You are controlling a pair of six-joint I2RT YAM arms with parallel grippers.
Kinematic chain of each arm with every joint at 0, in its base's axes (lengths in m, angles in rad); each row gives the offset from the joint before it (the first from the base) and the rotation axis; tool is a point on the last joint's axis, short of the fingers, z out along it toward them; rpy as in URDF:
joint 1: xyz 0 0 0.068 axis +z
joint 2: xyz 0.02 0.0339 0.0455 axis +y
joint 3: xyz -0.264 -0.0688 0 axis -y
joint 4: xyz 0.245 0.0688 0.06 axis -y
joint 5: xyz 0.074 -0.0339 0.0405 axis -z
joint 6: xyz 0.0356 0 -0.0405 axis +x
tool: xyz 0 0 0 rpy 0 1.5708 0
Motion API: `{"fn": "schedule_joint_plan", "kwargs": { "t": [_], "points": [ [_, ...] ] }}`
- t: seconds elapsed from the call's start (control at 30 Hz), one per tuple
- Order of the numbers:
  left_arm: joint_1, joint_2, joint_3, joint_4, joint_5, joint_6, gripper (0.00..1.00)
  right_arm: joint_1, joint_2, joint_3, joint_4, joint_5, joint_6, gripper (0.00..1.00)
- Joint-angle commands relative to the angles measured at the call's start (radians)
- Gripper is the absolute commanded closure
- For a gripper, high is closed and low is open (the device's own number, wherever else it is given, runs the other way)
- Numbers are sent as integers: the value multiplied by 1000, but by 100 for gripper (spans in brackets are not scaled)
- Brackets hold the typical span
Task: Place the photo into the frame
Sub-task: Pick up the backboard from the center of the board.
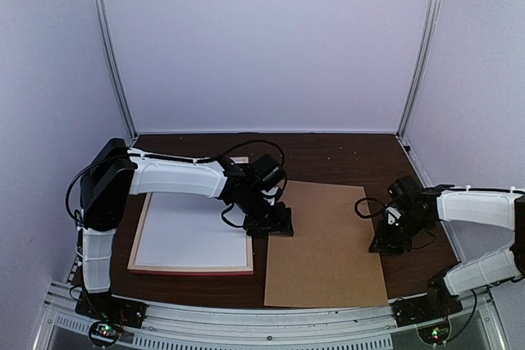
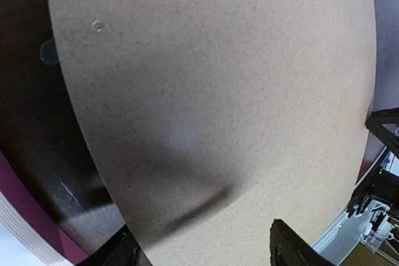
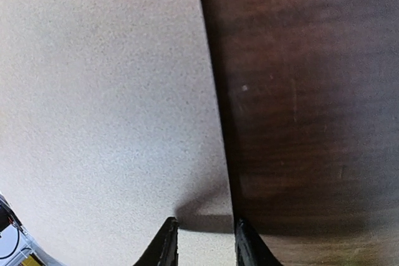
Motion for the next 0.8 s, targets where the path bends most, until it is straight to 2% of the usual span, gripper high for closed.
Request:
{"fn": "schedule_joint_plan", "kwargs": {
  "t": [0.0,0.27,0.4,0.6,0.77],
  "points": [
    [9,14,53,259,118,42,31,13,74,54,201,-101,15,69],
    [57,-12,56,338,205,43,35,13,198,65,312,-118,17,69],
    [74,-53,31,379,242,37,40,13,219,75,335,-120,10,69],
    [103,-108,-35,496,320,-14,43,13,258,94,342,-91,-39,69],
    [117,-137,-44,508,345,-13,46,12,289,89,387,-103,-43,69]
  ]
}}
